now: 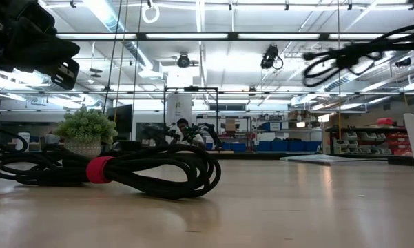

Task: Pick and place USB-C Cables
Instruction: Put the top black charger cable into the white container

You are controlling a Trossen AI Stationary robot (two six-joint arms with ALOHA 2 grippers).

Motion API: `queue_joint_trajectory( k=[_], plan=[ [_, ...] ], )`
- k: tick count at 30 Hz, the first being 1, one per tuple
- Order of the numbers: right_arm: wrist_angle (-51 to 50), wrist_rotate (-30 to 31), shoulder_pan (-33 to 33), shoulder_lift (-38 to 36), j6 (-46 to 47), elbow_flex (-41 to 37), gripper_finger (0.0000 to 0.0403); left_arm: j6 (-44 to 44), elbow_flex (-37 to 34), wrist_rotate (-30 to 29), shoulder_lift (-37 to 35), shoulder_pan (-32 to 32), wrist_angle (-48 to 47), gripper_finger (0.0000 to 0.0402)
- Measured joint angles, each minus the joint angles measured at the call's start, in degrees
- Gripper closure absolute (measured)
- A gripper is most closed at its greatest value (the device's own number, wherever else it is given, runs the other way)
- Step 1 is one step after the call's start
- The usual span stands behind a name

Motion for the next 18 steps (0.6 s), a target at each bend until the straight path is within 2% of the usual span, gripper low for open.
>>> queue_joint_trajectory(
  k=[18],
  plan=[
    [-0.63,-8.06,21.41,0.15,31.01,0.0,0.0383,-0.01,-0.02,0.0,0.0,-0.02,0.0,0.0377]
  ],
)
